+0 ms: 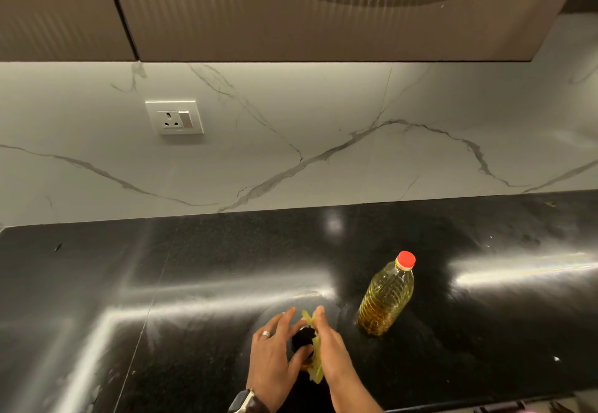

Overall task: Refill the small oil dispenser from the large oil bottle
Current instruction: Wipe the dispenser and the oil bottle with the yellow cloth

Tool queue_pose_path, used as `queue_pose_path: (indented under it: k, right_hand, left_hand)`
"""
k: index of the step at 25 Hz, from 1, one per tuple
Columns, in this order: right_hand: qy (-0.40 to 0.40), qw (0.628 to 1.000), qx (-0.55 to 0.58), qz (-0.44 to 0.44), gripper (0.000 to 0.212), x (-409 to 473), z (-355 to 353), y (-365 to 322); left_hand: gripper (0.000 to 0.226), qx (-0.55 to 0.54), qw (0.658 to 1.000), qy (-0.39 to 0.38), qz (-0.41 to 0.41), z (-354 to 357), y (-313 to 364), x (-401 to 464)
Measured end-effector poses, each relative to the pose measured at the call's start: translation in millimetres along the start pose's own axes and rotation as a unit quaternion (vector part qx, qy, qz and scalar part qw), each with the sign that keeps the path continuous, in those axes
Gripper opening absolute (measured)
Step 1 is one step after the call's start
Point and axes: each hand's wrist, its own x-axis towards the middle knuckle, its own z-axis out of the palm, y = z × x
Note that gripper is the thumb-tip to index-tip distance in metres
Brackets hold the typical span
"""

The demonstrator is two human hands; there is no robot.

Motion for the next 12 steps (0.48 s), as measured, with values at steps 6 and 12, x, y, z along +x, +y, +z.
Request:
queue_pose_path:
  k: [6, 12]
  right_hand:
    - [-0.041, 0.991, -0.113, -0.063, 0.085, 28, -11, 2]
    - [-0.023, 0.998, -0.054, -0.010, 0.097, 43, -7, 28]
  left_hand:
    - [0.077, 0.001, 1.000, -0.001, -0.009, 7, -7, 1]
    - [0.074, 0.003, 1.000, -0.013, -0.007, 0, -2, 0]
